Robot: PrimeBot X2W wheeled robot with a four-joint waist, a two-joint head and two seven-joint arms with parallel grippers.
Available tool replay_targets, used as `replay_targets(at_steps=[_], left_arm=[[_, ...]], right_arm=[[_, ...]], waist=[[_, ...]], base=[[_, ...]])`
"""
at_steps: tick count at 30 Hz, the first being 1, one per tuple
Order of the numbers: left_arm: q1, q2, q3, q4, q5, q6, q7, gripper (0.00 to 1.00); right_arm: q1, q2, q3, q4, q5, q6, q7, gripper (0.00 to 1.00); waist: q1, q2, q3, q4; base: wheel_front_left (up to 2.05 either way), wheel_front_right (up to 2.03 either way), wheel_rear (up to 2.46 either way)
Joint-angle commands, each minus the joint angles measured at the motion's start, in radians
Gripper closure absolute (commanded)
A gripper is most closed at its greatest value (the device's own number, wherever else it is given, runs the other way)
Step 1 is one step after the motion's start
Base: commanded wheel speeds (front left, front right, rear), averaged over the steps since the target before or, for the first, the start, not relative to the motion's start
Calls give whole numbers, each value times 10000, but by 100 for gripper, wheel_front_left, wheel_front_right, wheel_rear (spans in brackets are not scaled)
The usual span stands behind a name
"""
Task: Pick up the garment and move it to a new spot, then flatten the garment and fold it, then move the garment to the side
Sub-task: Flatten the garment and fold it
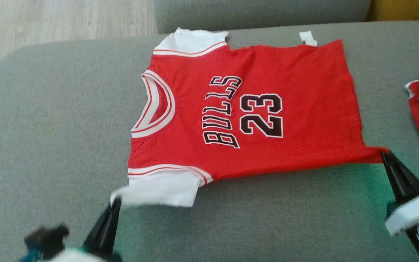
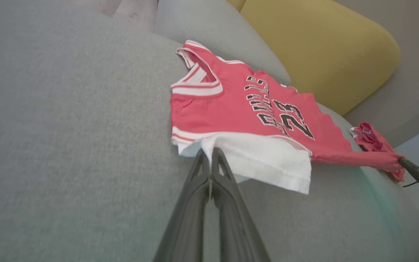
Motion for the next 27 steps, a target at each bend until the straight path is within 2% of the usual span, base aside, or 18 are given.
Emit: replay_targets(at_steps=[1,3,11,17,21,22,23,24,27], left_arm=[[-843,75,506,-179,76,-30,-116,100],[-1498,-148,531,78,117,-173,0,100],[-5426,-1255,592,2330,479,-1213,600,100],[-7230,-1714,604,3948,613,-1590,767,100],[-7771,-1936,534,4634,718,-1732,626,100],[-7868,-1998,476,4883,704,-1782,635,100],[-7941,-2032,423,5170,707,-1810,659,67],[-8039,-2001,365,5432,886,-1816,555,0],[-8041,-2038,349,5928,1371,-1736,126,0]], right_arm=[[-418,-201,1,-296,-89,67,42,100],[-716,-74,-38,-304,-101,67,229,100],[-2796,186,76,677,-149,67,529,100],[-4032,405,343,1568,-188,67,332,100],[-4461,557,473,2026,-224,67,214,100],[-4564,661,526,2186,-178,67,175,89],[-4629,790,550,2369,-83,67,148,9],[-4672,928,603,2537,20,67,131,0],[-4713,1086,782,2875,60,67,-36,0]], waist=[[2,0,157,44],[2,0,369,62],[2,0,1517,11],[2,0,2009,-241],[2,0,2180,-344],[2,0,2207,-380],[2,0,2221,-402],[2,0,2232,-431],[2,0,2176,-460]], base=[[0,0,0],[0,0,0],[0,0,0],[0,0,0],[0,0,0],[0,0,0],[0,0,0],[0,0,0],[0,0,0]])
